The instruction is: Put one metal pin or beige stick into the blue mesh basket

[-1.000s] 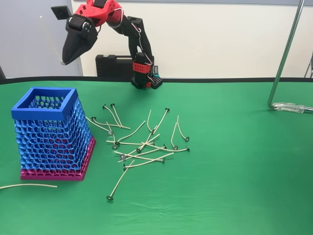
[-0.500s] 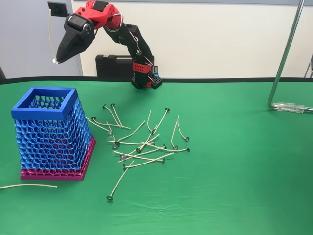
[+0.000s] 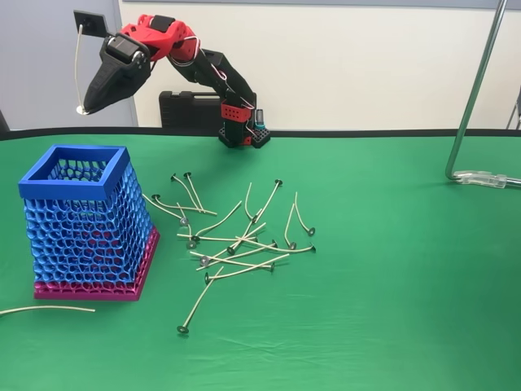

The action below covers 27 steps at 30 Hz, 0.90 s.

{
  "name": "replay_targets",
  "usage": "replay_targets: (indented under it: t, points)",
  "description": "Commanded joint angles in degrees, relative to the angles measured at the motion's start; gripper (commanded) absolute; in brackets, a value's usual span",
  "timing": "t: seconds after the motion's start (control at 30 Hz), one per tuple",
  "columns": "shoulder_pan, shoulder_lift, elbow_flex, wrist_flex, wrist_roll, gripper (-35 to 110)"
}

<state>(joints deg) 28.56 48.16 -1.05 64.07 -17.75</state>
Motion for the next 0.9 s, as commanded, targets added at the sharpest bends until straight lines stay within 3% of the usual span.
replay_targets:
  t: [0.0,0.33,0.87]
  points:
    - [0.88,0.53,-1.67,-2.29,-0.44,1]
    - [1.85,0.62,-1.14,-7.65,0.26,26]
    - [2.29,4.83,2.72,-10.20,0.53,23]
